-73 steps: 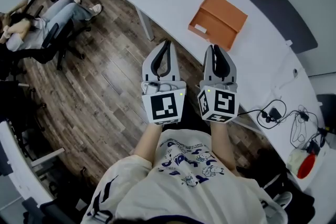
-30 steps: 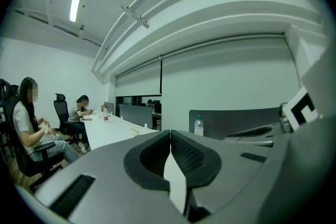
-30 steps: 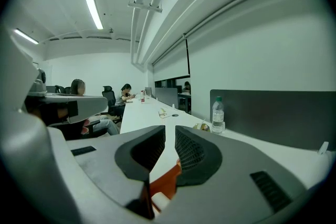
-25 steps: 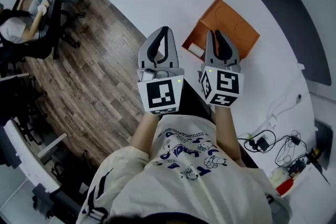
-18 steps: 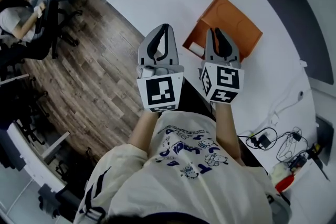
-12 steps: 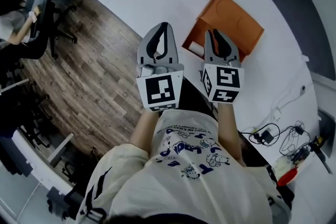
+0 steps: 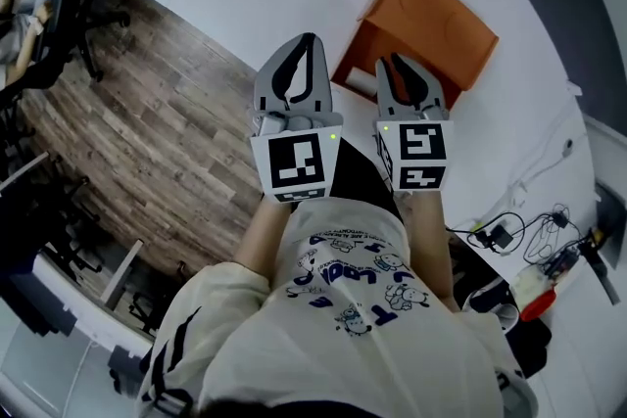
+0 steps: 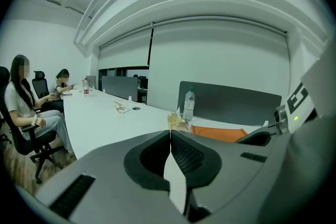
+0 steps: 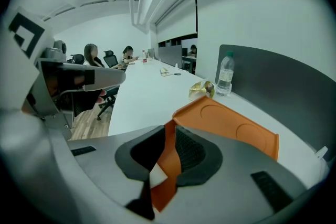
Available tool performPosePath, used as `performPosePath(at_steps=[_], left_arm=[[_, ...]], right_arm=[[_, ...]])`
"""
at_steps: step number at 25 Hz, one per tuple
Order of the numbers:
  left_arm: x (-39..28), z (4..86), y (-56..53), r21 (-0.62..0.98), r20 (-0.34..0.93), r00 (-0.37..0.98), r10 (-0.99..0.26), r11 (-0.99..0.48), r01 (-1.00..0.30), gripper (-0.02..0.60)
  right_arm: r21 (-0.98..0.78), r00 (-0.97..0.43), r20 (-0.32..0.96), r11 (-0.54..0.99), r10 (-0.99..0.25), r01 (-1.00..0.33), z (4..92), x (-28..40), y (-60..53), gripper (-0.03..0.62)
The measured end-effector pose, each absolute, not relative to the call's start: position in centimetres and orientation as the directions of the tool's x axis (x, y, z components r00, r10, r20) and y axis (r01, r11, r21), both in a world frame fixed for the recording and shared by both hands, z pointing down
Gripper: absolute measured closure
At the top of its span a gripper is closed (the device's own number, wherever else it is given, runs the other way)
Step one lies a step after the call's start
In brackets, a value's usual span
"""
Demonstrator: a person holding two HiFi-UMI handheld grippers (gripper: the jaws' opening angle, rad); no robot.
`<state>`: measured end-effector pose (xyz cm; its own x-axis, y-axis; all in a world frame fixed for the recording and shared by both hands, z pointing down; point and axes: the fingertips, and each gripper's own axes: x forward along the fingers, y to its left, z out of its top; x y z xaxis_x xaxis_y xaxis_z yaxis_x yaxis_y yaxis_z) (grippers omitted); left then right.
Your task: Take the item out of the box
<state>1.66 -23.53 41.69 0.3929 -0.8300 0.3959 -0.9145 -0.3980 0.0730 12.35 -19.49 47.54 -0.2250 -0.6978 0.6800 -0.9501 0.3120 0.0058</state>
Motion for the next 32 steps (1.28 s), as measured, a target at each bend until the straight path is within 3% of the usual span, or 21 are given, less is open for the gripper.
performPosePath(at_steps=[7,9,10,18,32], left_arm=[[2.7,43.9,-24.2,0.091,0.437,0.423,-0.794,-0.428,-0.899,0.563],[3.1,44.3,-24.4,0.096,0.444,0.432,-0.786,-0.437,-0.894,0.563],[3.1,44.6,-24.5,0.097,0.447,0.435,-0.781,-0.441,-0.892,0.563],[3.2,46.0,-25.3,0.118,0.471,0.448,-0.759,-0.45,-0.885,0.563],[3.8,48.0,-26.0,0.155,0.511,0.481,-0.713,-0.473,-0.867,0.563]], right_arm=[[-0.021,-0.244,0.74,0.341,-0.627,-0.94,49.7,12.3,-19.0,0.525],[-0.046,-0.268,0.756,0.36,-0.597,-0.932,50.4,12.1,-18.7,0.441],[-0.052,-0.276,0.765,0.37,-0.583,-0.928,50.7,11.9,-18.6,0.436],[-0.11,-0.346,0.834,0.485,-0.43,-0.867,53.0,11.1,-17.6,0.427],[-0.137,-0.352,0.913,0.657,-0.208,-0.741,55.3,10.7,-15.9,0.424]])
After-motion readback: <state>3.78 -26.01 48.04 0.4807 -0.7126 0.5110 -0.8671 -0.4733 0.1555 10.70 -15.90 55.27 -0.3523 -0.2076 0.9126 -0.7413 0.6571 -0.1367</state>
